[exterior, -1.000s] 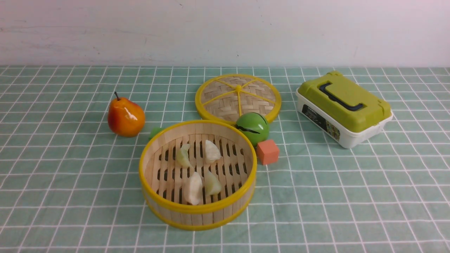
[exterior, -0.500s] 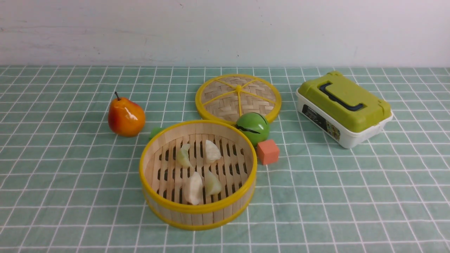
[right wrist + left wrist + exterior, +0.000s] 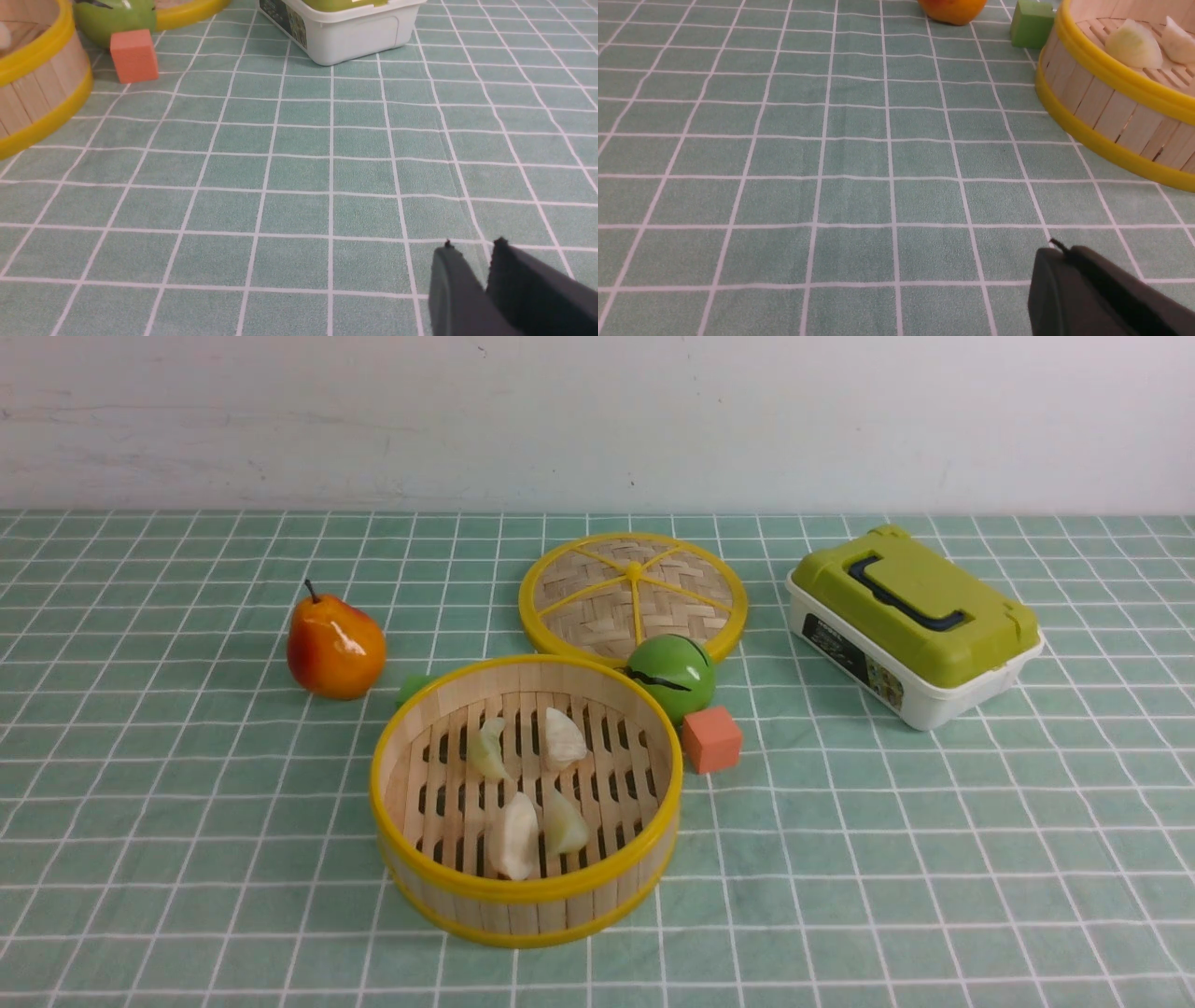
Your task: Put the dumplings into the steamer on the table with the blue tablecloth.
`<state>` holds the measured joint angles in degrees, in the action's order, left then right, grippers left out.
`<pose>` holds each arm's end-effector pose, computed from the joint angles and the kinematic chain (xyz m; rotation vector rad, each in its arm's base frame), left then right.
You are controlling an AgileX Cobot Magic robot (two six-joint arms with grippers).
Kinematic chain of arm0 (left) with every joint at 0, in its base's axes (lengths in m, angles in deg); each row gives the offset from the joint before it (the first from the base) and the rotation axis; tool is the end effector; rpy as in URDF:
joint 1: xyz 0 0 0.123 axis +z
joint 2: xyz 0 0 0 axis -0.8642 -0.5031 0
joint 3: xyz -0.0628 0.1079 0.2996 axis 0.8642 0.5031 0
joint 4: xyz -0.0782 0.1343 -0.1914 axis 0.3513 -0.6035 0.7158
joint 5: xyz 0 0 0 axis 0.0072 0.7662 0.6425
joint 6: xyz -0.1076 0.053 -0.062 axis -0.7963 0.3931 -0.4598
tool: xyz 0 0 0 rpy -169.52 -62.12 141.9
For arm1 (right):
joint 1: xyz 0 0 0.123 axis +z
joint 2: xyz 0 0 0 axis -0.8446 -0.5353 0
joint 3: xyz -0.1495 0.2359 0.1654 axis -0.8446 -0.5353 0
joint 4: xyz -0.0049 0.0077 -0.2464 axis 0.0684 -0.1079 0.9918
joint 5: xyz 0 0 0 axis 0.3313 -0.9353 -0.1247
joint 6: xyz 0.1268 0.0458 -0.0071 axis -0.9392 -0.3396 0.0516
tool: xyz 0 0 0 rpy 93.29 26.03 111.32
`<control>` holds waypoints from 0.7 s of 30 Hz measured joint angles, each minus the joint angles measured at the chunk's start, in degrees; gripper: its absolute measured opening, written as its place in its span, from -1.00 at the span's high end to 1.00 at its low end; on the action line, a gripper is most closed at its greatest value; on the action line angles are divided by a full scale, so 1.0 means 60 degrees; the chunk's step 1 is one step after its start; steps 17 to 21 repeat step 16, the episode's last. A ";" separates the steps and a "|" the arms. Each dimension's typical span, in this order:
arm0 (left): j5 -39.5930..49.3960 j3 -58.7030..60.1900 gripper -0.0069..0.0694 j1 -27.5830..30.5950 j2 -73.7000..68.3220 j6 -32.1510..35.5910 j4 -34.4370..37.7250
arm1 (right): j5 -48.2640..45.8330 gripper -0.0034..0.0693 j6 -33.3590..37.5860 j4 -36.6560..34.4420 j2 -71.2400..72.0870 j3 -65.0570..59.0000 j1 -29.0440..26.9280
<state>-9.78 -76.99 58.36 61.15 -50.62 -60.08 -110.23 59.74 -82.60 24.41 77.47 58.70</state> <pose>0.0486 -0.0074 0.1543 -0.0299 1.8938 -0.1209 0.0493 0.0055 0.1605 -0.0086 1.8670 0.0692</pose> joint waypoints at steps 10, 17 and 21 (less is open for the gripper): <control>0.0009 0.0000 0.83 0.0000 0.0000 0.0000 0.0000 | 0.0000 0.52 0.0000 0.0000 0.0000 0.0000 0.0000; 0.0009 0.0000 0.81 0.0000 0.0000 0.0000 0.0000 | 0.0000 0.50 0.0000 0.0000 0.0000 0.0000 0.0000; 0.0009 0.0000 0.81 0.0000 0.0000 0.0000 0.0000 | 0.0000 0.50 0.0000 0.0000 0.0000 0.0000 0.0000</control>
